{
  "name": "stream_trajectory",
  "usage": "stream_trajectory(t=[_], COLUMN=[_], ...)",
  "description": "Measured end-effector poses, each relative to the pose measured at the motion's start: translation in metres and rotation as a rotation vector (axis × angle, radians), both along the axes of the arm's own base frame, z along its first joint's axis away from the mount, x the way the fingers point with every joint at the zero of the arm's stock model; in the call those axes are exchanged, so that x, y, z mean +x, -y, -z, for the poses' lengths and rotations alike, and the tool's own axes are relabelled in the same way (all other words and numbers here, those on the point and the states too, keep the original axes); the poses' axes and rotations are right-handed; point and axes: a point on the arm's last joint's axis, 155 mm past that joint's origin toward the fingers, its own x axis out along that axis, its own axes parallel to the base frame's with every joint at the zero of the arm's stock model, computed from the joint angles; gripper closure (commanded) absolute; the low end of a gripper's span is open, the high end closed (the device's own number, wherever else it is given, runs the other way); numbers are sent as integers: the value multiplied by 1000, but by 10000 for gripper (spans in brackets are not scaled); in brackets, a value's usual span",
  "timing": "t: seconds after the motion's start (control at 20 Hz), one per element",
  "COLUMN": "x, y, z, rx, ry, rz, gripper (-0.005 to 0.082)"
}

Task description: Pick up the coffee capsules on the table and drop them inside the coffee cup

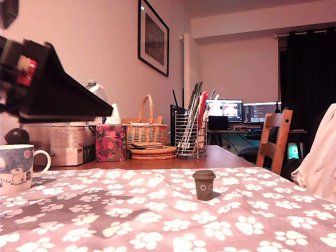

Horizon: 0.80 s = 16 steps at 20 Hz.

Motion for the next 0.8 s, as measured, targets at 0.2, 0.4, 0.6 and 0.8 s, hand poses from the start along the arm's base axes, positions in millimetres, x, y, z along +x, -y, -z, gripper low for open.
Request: stream_trajectory(t=[0.2,0.4,0.6,0.8], x=[5,14,19,22], y=[8,14,17,19], z=[19,30,48,55], rx=[16,15,25,15], ry=[-24,-10,-25,-41], rz=[11,1,-2,-8], gripper=[163,163,163,163])
